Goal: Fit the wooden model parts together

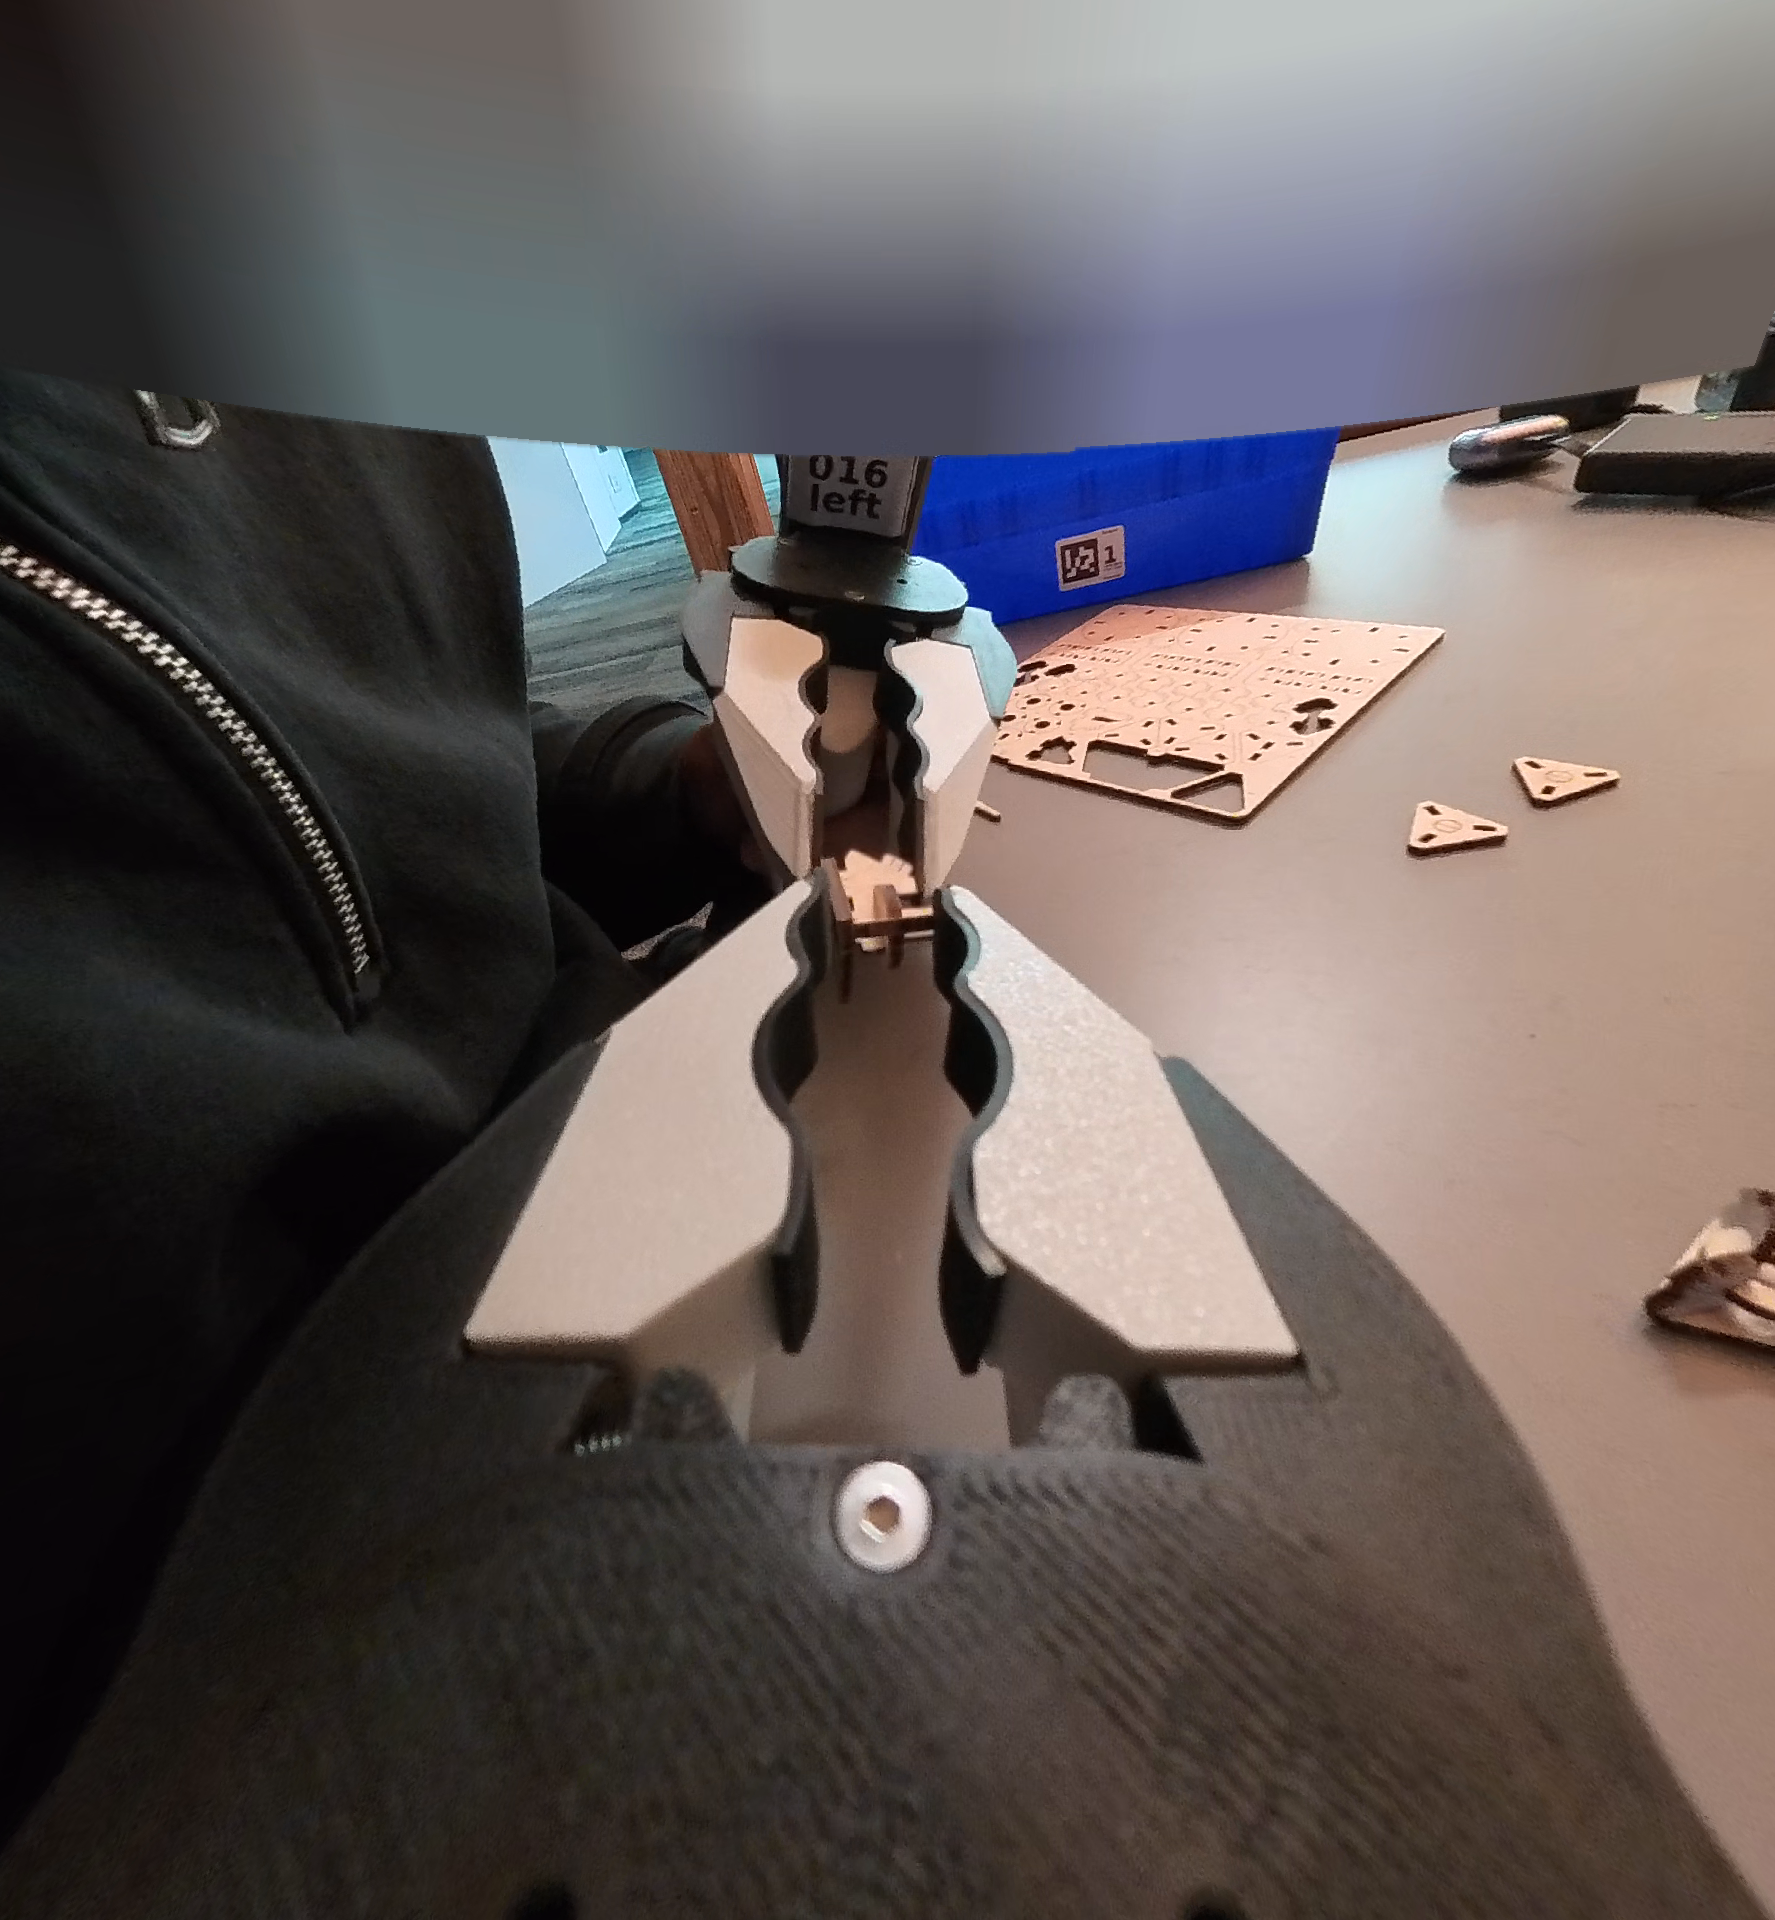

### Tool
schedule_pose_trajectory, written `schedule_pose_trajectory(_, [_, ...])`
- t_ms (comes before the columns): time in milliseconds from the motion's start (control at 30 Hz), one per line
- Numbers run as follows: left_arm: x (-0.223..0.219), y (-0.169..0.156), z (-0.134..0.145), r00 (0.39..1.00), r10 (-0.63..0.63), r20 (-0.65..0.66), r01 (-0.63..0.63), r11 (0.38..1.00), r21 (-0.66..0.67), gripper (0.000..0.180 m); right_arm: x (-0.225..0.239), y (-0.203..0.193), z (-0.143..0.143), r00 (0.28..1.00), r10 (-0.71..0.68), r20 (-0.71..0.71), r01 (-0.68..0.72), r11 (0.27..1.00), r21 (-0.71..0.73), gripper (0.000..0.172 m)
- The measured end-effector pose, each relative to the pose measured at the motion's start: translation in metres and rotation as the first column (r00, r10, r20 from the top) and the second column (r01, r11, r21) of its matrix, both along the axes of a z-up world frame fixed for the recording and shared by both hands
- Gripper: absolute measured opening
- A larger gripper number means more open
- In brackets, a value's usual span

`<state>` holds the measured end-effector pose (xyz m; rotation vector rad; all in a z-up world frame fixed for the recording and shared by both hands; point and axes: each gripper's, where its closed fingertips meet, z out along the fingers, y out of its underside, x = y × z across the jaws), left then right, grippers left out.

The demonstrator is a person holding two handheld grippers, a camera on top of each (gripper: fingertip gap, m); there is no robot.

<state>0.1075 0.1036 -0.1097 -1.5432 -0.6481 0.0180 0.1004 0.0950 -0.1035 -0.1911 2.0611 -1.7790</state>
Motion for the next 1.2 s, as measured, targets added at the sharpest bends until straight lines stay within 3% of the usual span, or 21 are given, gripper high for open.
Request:
schedule_pose_trajectory(900, [0.01, 0.01, -0.004, 0.996, -0.02, -0.091, 0.01, 0.994, -0.111, 0.017, 0.011, 0.011, -0.003, 0.998, 0.027, -0.052, -0.026, 1.0, 0.01, 0.017])
schedule_pose_trajectory(1033, [0.008, 0.01, 0.0, 0.998, -0.041, -0.047, 0.038, 0.998, -0.044, 0.016, 0.009, 0.012, -0.001, 0.999, -0.003, -0.05, 0.003, 1.0, 0.005, 0.018])
schedule_pose_trajectory(1067, [0.007, 0.01, 0.002, 0.998, -0.044, -0.04, 0.043, 0.999, -0.014, 0.017, 0.008, 0.011, 0.001, 0.999, -0.011, -0.049, 0.011, 1.0, -0.004, 0.018])
schedule_pose_trajectory(1200, [0.0, 0.006, 0.004, 1.0, -0.002, -0.026, 0.003, 1.0, 0.012, 0.054, 0.005, 0.012, 0.008, 0.998, -0.031, -0.059, 0.028, 0.998, -0.05, 0.018])
